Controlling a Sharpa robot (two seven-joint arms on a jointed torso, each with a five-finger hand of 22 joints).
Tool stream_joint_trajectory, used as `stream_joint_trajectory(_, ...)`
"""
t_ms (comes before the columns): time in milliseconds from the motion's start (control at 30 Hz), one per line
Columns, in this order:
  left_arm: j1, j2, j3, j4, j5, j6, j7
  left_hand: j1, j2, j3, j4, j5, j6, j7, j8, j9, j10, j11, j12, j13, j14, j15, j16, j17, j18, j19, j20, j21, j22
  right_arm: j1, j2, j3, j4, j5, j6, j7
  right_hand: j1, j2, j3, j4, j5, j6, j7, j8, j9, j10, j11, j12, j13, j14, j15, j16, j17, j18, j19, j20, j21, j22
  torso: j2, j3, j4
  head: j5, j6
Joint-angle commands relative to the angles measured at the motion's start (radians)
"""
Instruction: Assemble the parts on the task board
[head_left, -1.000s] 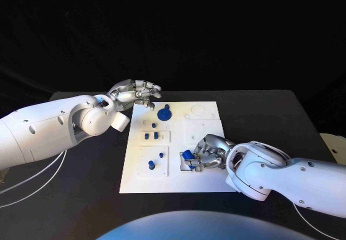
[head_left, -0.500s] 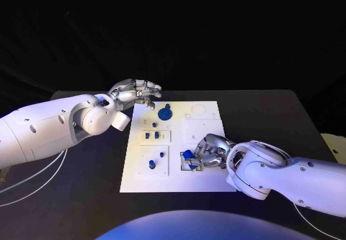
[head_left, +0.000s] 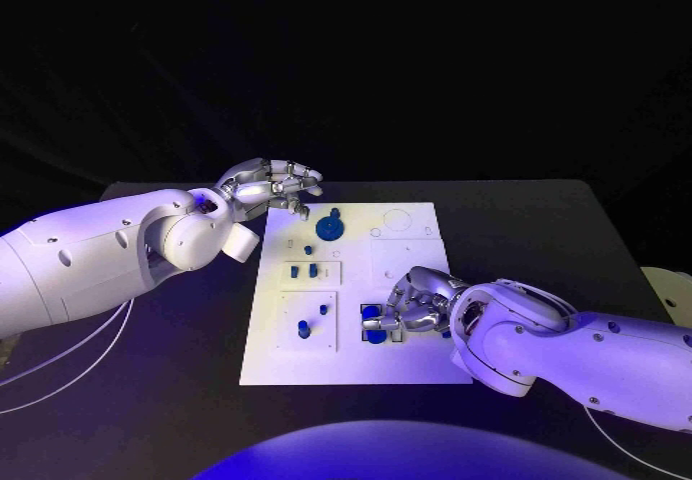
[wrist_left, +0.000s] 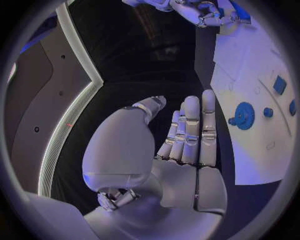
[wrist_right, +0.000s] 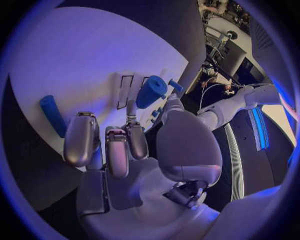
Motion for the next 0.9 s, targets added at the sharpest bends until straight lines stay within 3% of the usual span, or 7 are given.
stream_joint_trajectory(33, 0.0, 0.001, 0.001, 0.003, 0.003, 0.017, 0.003, -0.013, 0.001, -0.001, 0.006, 0.005, -0.01, 0.036, 0.003, 0.001, -0.006, 0.002, 0.004, -0.001, -0.01, 0.0, 0.006, -0.001, 0.008, -0.002, 0.007, -0.004, -0.001, -0.001, 0.002, 0.0, 0.0, -0.033, 0.019, -0.014, -0.012, -0.002, -0.014, 0.001, -0.014, -0.011, -0.001, -0.008, 0.002, -0.007, 0.001, -0.007, 0.036, 0.101, 0.001, 0.0, 0.241, -0.007, -0.003, 0.0, -0.006, 0.101, 0.0, 0.0005, -0.0006, 0.001, 0.001)
stream_joint_trajectory(233, 0.0, 0.0, 0.001, 0.003, 0.003, 0.017, 0.003, -0.013, 0.001, -0.001, 0.006, 0.005, -0.01, 0.036, 0.003, 0.001, -0.006, 0.002, 0.004, -0.001, -0.01, 0.0, 0.006, -0.001, 0.008, -0.002, 0.007, -0.004, -0.001, -0.001, -0.002, 0.0, 0.008, -0.035, 0.015, 0.004, -0.012, 0.005, -0.016, 0.001, -0.03, -0.012, 0.0, -0.009, 0.005, -0.008, 0.002, -0.008, 0.036, 0.101, 0.002, 0.0, 0.241, -0.007, -0.003, 0.001, -0.008, 0.101, 0.0, 0.0013, -0.0007, 0.001, 0.002)
stream_joint_trajectory(400, 0.0, -0.002, 0.0, 0.004, 0.003, 0.016, 0.003, -0.013, 0.001, -0.001, 0.006, 0.005, -0.01, 0.036, 0.003, 0.001, -0.006, 0.002, 0.004, -0.001, -0.01, 0.0, 0.006, -0.001, 0.008, -0.002, 0.007, -0.004, -0.001, -0.001, -0.019, 0.0, 0.031, -0.036, -0.003, 0.037, 0.016, 0.039, 0.007, -0.001, 0.017, -0.003, -0.003, -0.005, 0.012, 0.002, -0.001, 0.0, 0.048, 0.102, 0.0, 0.002, 0.247, -0.009, 0.003, 0.0, 0.002, 0.107, 0.0, 0.0013, -0.0011, 0.002, 0.001)
stream_joint_trajectory(533, 0.0, -0.003, 0.0, 0.004, 0.003, 0.016, 0.002, -0.013, 0.002, -0.001, 0.006, 0.006, -0.011, 0.036, 0.005, 0.001, -0.007, 0.002, 0.005, -0.001, -0.01, 0.0, 0.006, -0.001, 0.008, -0.002, 0.007, -0.005, -0.002, -0.001, -0.044, 0.0, 0.06, -0.029, -0.002, 0.074, 0.118, 0.105, 0.046, -0.008, 0.105, 0.017, -0.014, 0.004, 0.026, 0.027, -0.01, 0.028, 0.083, 0.106, -0.008, 0.008, 0.263, -0.016, 0.017, -0.006, 0.038, 0.125, 0.0, 0.0018, -0.0011, 0.004, 0.002)
stream_joint_trajectory(600, 0.0, -0.004, 0.0, 0.004, 0.003, 0.015, 0.002, -0.013, 0.002, -0.001, 0.006, 0.006, -0.011, 0.036, 0.005, 0.001, -0.007, 0.002, 0.005, -0.001, -0.01, 0.0, 0.006, -0.001, 0.008, -0.002, 0.007, -0.005, -0.002, 0.0, -0.058, 0.0, 0.075, -0.022, 0.004, 0.092, 0.162, 0.128, 0.059, -0.008, 0.124, 0.016, -0.017, 0.0, 0.029, 0.036, -0.013, 0.038, 0.095, 0.106, -0.01, 0.008, 0.263, -0.018, 0.022, -0.009, 0.051, 0.131, -0.001, 0.0013, -0.0012, 0.004, 0.002)
stream_joint_trajectory(767, 0.0, -0.005, 0.0, 0.006, 0.004, 0.014, 0.001, -0.013, 0.004, 0.0, 0.007, 0.008, -0.012, 0.036, 0.007, 0.001, -0.007, 0.002, 0.006, -0.001, -0.01, 0.0, 0.006, -0.001, 0.008, -0.001, 0.008, -0.005, -0.002, 0.0, -0.082, 0.0, 0.095, -0.003, 0.026, 0.105, 0.186, 0.141, 0.062, -0.006, 0.169, 0.016, -0.017, -0.01, 0.027, 0.041, -0.014, 0.044, 0.104, 0.106, -0.011, 0.008, 0.263, -0.02, 0.024, -0.011, 0.056, 0.136, 0.0, 0.0005, -0.0018, 0.002, 0.003)
stream_joint_trajectory(900, 0.0, -0.005, 0.0, 0.006, 0.004, 0.014, 0.0, -0.013, 0.004, 0.0, 0.007, 0.008, -0.012, 0.036, 0.007, 0.001, -0.007, 0.002, 0.006, -0.001, -0.01, 0.0, 0.006, -0.001, 0.008, -0.001, 0.008, -0.005, -0.002, 0.0, -0.084, 0.0, 0.096, 0.004, 0.044, 0.106, 0.227, 0.127, 0.064, -0.01, 0.19, 0.023, -0.02, -0.015, 0.026, 0.043, -0.016, 0.046, 0.108, 0.106, -0.013, 0.008, 0.263, -0.02, 0.025, -0.012, 0.058, 0.139, 0.0, 0.0006, -0.0014, 0.003, 0.002)
